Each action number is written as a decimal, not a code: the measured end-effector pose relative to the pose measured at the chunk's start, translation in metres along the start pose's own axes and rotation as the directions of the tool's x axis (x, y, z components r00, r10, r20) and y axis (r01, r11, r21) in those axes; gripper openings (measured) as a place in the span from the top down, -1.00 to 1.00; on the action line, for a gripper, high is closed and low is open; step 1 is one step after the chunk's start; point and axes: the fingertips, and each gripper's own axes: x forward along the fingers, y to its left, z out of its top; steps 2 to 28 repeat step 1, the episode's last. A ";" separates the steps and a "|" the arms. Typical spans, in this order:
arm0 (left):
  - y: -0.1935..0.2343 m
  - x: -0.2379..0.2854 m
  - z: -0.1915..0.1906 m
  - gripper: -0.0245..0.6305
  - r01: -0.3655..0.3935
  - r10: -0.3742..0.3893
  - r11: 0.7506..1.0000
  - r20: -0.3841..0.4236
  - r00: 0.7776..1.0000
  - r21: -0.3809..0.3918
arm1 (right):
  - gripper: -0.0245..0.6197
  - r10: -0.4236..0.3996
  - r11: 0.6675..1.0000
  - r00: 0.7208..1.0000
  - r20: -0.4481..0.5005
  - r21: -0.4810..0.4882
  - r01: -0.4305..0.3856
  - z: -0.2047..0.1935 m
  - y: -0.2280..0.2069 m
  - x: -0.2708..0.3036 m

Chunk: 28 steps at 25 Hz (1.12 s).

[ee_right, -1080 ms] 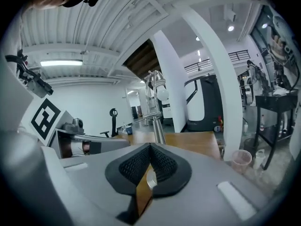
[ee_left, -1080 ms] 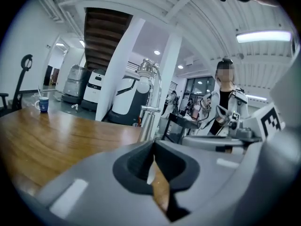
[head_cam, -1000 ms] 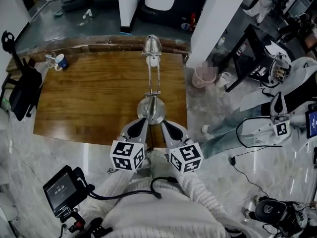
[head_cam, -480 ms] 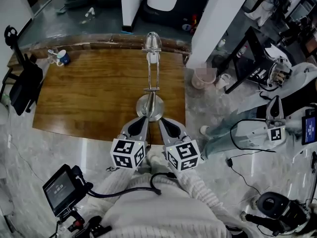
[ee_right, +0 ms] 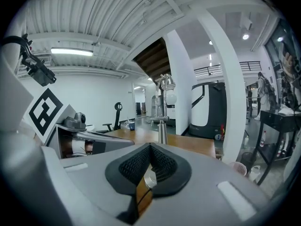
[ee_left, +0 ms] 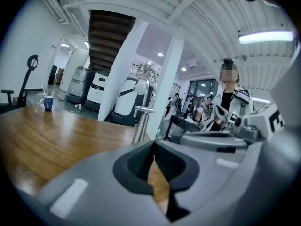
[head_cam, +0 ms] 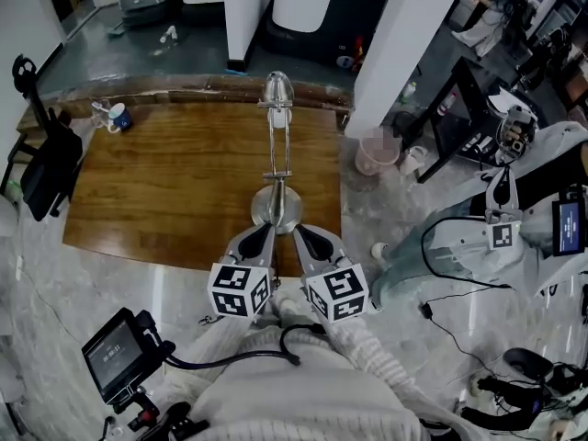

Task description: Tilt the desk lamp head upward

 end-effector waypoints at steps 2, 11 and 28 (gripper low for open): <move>0.000 -0.002 -0.002 0.90 -0.002 0.002 1.000 -0.001 1.000 -0.001 | 0.93 0.000 1.000 1.000 -0.004 -0.004 0.000 -0.001 0.002 -0.001; 0.000 -0.002 -0.002 0.90 -0.002 0.002 1.000 -0.001 1.000 -0.001 | 0.93 0.000 1.000 1.000 -0.004 -0.004 0.000 -0.001 0.002 -0.001; 0.000 -0.002 -0.002 0.90 -0.002 0.002 1.000 -0.001 1.000 -0.001 | 0.93 0.000 1.000 1.000 -0.004 -0.004 0.000 -0.001 0.002 -0.001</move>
